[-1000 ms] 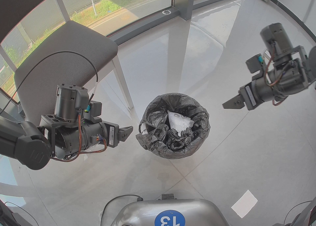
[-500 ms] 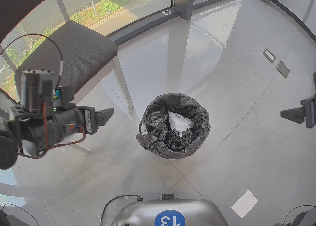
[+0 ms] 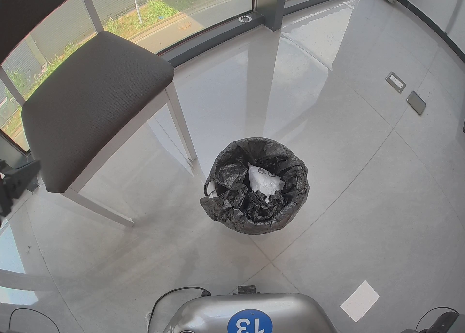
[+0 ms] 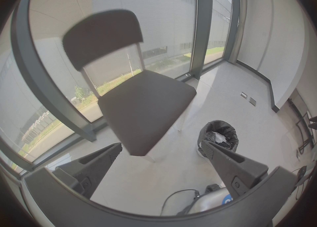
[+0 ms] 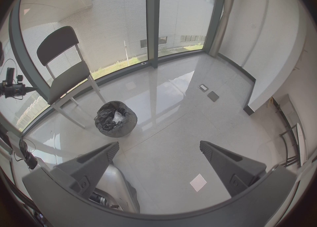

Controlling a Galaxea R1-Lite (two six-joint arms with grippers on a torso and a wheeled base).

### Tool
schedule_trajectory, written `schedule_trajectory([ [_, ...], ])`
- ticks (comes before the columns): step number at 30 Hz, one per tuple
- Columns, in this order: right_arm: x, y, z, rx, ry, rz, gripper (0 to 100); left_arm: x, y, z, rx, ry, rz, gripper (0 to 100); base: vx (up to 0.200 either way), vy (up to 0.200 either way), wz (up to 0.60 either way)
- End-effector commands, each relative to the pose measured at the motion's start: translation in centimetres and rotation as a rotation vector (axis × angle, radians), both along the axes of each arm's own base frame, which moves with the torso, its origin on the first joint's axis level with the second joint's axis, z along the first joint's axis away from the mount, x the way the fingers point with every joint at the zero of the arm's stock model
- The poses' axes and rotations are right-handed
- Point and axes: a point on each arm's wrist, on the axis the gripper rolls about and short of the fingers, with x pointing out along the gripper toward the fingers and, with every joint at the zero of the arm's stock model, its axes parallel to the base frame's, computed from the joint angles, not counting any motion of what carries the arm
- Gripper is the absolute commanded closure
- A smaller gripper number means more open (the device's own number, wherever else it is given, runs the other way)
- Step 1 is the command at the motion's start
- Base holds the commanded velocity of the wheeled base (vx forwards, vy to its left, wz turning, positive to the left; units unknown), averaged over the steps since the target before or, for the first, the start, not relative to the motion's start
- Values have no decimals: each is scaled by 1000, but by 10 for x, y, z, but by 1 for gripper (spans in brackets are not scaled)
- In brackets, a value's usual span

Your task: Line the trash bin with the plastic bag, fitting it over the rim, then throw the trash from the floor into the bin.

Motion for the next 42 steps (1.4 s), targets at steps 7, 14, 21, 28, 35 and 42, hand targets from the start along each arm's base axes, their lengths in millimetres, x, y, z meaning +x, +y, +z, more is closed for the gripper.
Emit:
schedule_trajectory([
  [7, -96, -11, -75, 45, -227, -148, 0, -185, 53, -32, 76, -179, 328, 0, 0, 0, 0],
  [14, -80, -6, -132, 85, -212, -197, 0, -238, 47, -75, 69, -186, 412, 0, 0, 0, 0],
  [21, -32, 1, -177, 68, -315, -15, 0, -253, 47, -70, 22, -225, 387, 0, 0, 0, 0],
  [28, -27, 3, -182, 39, -364, 61, 0, -251, 46, -75, 24, -177, 336, 0, 0, 0, 0],
  [35, -27, 3, -182, 40, -365, 57, 0, -275, 28, -93, 40, -112, 425, 0, 0, 0, 0],
  [42, -27, 3, -182, 55, -360, 65, 0, -267, 30, -106, -25, -126, 289, 0, 0, 0, 0],
])
